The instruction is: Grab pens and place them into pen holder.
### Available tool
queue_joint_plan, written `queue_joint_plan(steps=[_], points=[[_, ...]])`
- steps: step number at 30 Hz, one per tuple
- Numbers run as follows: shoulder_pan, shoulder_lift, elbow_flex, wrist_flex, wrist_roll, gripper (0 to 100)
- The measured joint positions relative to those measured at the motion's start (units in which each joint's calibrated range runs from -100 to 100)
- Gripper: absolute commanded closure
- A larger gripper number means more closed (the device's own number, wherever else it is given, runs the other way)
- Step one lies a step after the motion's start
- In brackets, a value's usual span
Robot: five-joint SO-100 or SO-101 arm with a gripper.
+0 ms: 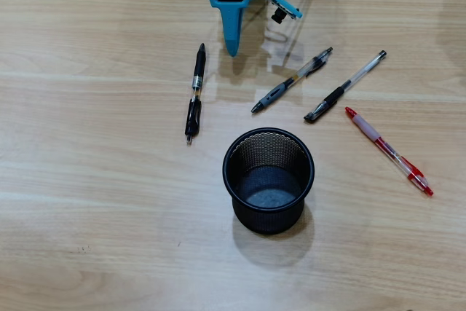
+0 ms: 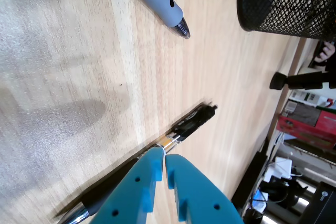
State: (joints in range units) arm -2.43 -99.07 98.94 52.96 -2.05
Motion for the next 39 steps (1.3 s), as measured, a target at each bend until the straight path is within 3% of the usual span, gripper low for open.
queue_joint_plan(steps=[18,27,34,39], points=[[0.0,0.0,0.0,-0.3,-1.5,98],[1.2,2.7,-4.4,-0.3,-17.9,98],[4.1,22.0,-20.9,-0.3,-35.6,98],[4.2,36.3,-34.4,5.6,-39.0,98]])
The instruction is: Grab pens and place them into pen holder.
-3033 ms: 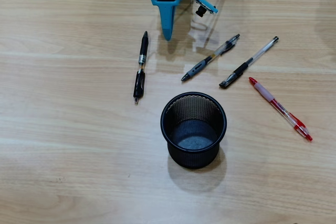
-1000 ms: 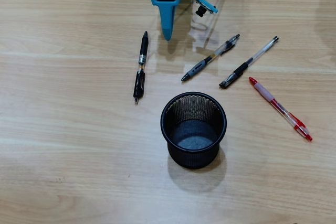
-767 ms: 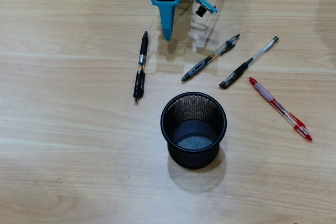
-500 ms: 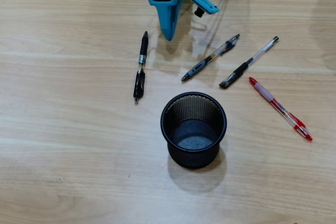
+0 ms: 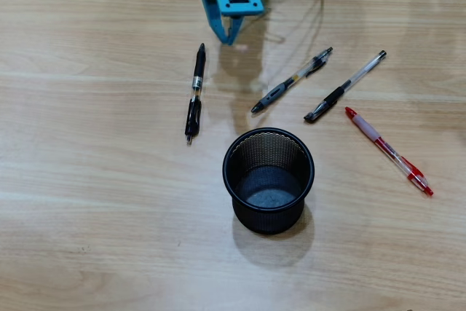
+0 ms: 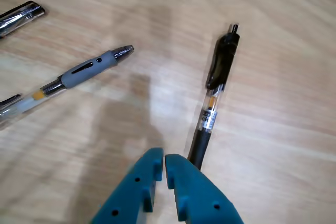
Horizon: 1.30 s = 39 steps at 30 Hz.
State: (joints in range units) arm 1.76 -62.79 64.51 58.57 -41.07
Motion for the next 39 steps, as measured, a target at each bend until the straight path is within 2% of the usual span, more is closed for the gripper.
queue_joint_plan(steps=[4,5,9,13,19,23,32,35,39], points=[[0.1,11.4,-17.5,10.8,-0.3,98],[1.2,15.8,-26.4,17.6,-0.3,98],[2.4,23.4,-43.1,26.0,-0.3,98],[2.9,28.6,-49.9,26.8,-1.2,98],[2.9,36.4,-52.1,26.8,-6.4,97],[2.9,41.6,-52.1,26.8,-8.5,90],[3.0,52.0,-52.1,26.8,-9.0,76],[3.0,55.9,-52.1,25.5,-9.0,75],[3.0,61.2,-52.0,17.2,-9.0,75]])
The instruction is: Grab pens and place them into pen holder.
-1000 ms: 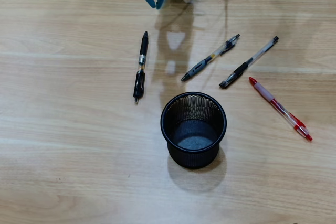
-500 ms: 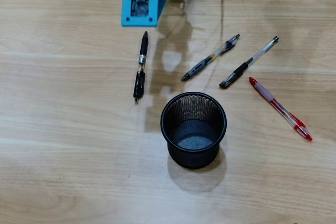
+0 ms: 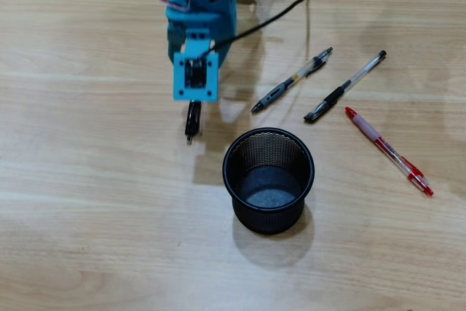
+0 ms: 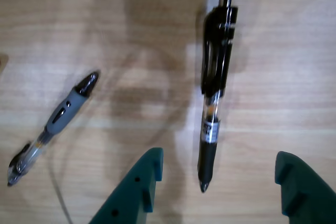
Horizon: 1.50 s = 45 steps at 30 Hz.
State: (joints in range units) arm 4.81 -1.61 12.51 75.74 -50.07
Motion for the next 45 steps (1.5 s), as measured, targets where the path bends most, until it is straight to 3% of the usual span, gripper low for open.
queue_joint_plan(steps=[9,21,30,45], points=[[0.8,8.3,7.5,-13.9,0.0,75],[2.4,12.1,10.9,-14.8,0.0,75],[2.8,12.1,10.9,-14.9,0.0,98],[3.7,9.8,11.4,-14.7,-0.2,98]])
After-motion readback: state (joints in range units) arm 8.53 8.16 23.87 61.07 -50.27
